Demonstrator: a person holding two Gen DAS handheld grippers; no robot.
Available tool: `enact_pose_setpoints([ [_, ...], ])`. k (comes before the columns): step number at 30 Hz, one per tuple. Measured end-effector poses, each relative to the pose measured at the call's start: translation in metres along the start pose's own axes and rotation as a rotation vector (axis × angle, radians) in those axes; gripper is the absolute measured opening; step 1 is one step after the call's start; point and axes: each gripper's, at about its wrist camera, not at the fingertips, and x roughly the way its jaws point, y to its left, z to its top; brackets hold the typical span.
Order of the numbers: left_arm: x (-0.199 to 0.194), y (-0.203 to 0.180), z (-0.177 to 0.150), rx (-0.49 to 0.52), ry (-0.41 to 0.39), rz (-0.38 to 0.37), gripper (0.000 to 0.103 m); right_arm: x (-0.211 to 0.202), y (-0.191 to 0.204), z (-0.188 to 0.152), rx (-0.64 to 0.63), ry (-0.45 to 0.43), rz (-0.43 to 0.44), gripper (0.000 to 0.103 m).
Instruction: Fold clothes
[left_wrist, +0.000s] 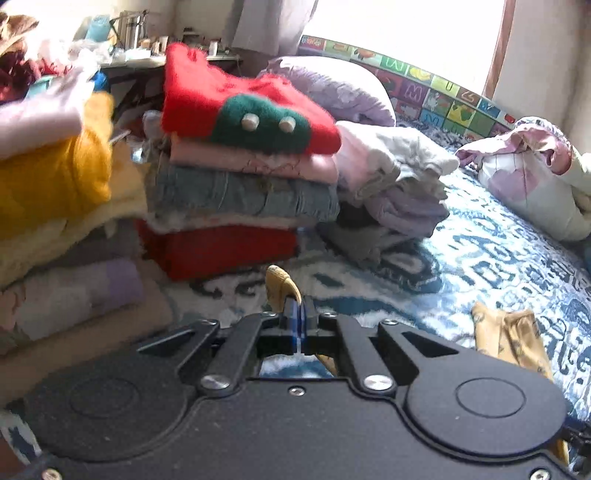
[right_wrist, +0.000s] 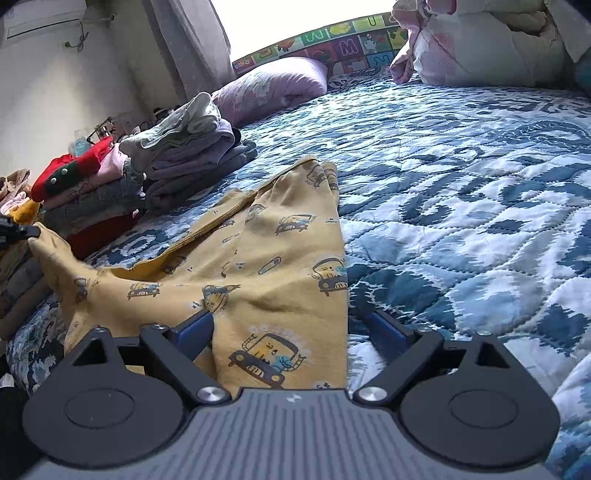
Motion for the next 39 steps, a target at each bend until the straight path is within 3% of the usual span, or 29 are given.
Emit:
enact_pose_setpoints([
  [2,0.019,0.007,-0.012,0.007,0.057,0.016,0.001,-0.001,0.001,-0.001,-0.005,-0.001,-0.007,0.091],
  [4,0.04,0.015,-0.022,0.025,0.128,0.115,0.009,-0.002,0.003,0.0,-0.012,-0.004,-0.02,0.09],
  [6,0.041,0.016,-0.03,0.059,0.131,0.234,0.009,-0.006,0.006,0.001,-0.025,-0.01,-0.043,0.09],
  [7,0.033,0.014,-0.032,0.048,0.119,0.231,0.01,-0.012,0.007,0.002,-0.038,-0.019,-0.055,0.09],
  [9,0.014,0.01,-0.033,-0.008,0.125,0.173,0.01,-0.026,0.01,0.004,-0.068,-0.045,-0.074,0.09],
  [11,-0.004,-0.003,-0.041,-0.077,0.17,0.066,0.011,-0.045,0.009,0.005,-0.071,-0.053,-0.084,0.09],
  [12,-0.012,-0.011,-0.048,-0.104,0.197,0.005,0.018,-0.051,0.004,0.004,-0.039,-0.038,-0.087,0.09],
  [14,-0.024,-0.033,-0.068,-0.14,0.254,-0.115,0.032,-0.057,-0.011,-0.002,0.073,0.005,-0.072,0.089],
  [16,-0.029,-0.059,-0.094,-0.152,0.325,-0.207,0.033,-0.063,-0.025,-0.008,0.185,0.049,-0.056,0.081],
  [17,-0.029,-0.071,-0.105,-0.153,0.353,-0.238,0.033,-0.065,-0.033,-0.01,0.241,0.07,-0.048,0.072],
  [20,-0.024,-0.098,-0.133,-0.17,0.432,-0.306,0.033,-0.075,-0.05,-0.02,0.391,0.121,-0.001,0.068],
  [23,-0.019,-0.112,-0.151,-0.19,0.464,-0.313,0.033,-0.081,-0.05,-0.03,0.453,0.159,0.053,0.068],
  [26,-0.014,-0.12,-0.16,-0.209,0.465,-0.308,0.032,-0.082,-0.04,-0.032,0.406,0.159,0.039,0.067],
  [28,-0.012,-0.124,-0.164,-0.22,0.445,-0.313,0.019,-0.082,-0.033,-0.032,0.375,0.159,0.03,0.059],
  [30,-0.014,-0.129,-0.168,-0.227,0.428,-0.313,0.007,-0.082,-0.027,-0.033,0.344,0.159,0.021,0.036],
  [31,-0.016,-0.131,-0.17,-0.227,0.421,-0.317,0.0,-0.083,-0.024,-0.033,0.328,0.159,0.016,0.03],
  [33,-0.022,-0.135,-0.172,-0.22,0.405,-0.326,0.0,-0.083,-0.017,-0.034,0.297,0.159,0.007,0.009],
  [36,-0.039,-0.137,-0.176,-0.209,0.413,-0.314,0.0,-0.085,-0.009,-0.035,0.257,0.157,-0.005,0.009],
  [39,-0.03,-0.14,-0.186,-0.161,0.468,-0.269,0.001,-0.093,-0.018,-0.035,0.275,0.169,-0.024,0.01],
])
